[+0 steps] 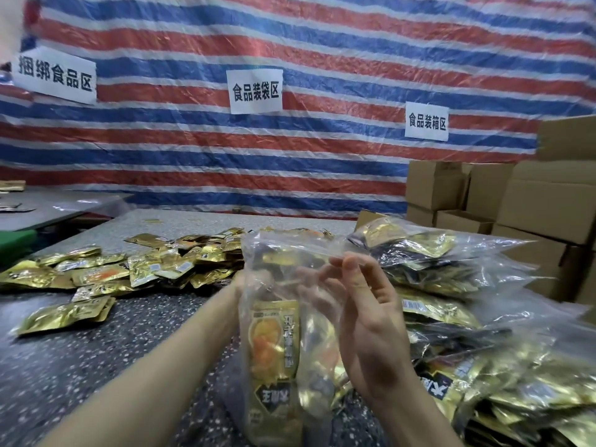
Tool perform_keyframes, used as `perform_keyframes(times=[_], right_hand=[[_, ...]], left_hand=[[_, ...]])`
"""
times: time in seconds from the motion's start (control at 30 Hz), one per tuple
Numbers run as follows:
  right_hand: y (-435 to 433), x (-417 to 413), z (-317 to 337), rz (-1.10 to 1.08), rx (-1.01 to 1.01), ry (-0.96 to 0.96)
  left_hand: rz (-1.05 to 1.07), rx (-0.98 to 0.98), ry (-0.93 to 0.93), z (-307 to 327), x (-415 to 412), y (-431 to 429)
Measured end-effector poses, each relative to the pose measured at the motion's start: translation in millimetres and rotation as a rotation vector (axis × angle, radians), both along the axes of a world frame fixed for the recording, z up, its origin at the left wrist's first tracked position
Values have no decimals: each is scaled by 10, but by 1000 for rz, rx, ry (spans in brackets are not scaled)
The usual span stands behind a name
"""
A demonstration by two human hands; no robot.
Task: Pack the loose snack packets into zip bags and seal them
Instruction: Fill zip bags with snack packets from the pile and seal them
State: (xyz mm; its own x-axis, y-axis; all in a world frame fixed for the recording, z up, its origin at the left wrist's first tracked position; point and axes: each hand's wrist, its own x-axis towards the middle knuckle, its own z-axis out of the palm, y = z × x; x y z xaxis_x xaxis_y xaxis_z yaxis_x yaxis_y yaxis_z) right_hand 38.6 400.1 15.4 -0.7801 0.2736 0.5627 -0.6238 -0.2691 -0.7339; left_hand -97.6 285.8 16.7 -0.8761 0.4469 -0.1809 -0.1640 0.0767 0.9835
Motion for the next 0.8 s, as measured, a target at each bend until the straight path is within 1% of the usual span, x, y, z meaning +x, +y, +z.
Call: perform_keyframes(times=[0.03, 0.1, 0.23, 0.27, 0.33, 0.47, 0.6, 0.63, 0.7, 0.8], right_hand=[[-11, 5, 4, 10, -1, -4], [-38, 11, 12, 22, 4, -16], [-83, 27, 28, 60, -34, -31], [-91, 37, 37, 69, -43, -38], [-104, 54, 49, 70, -50, -54], [-128, 75, 62, 16, -40, -75], [-152, 100, 77, -31, -43, -73], [-158, 97, 80, -42, -46, -69], [-166, 92, 70, -59, -50, -62], [-174, 94, 64, -49, -35, -57]], left_hand=[[14, -33, 18, 56, -14, -56], [127, -40, 29, 157, -57, -219], [255, -176, 166, 263, 44, -614], [305, -162, 207, 322, 74, -698], [390, -38, 277, 483, 122, -839], [451, 193, 466, 791, 257, -982], [458, 403, 579, 1039, 434, -1021], [438, 430, 607, 1075, 475, -1016], [399, 420, 703, 1100, 538, -985], [407, 321, 917, 1097, 611, -933]])
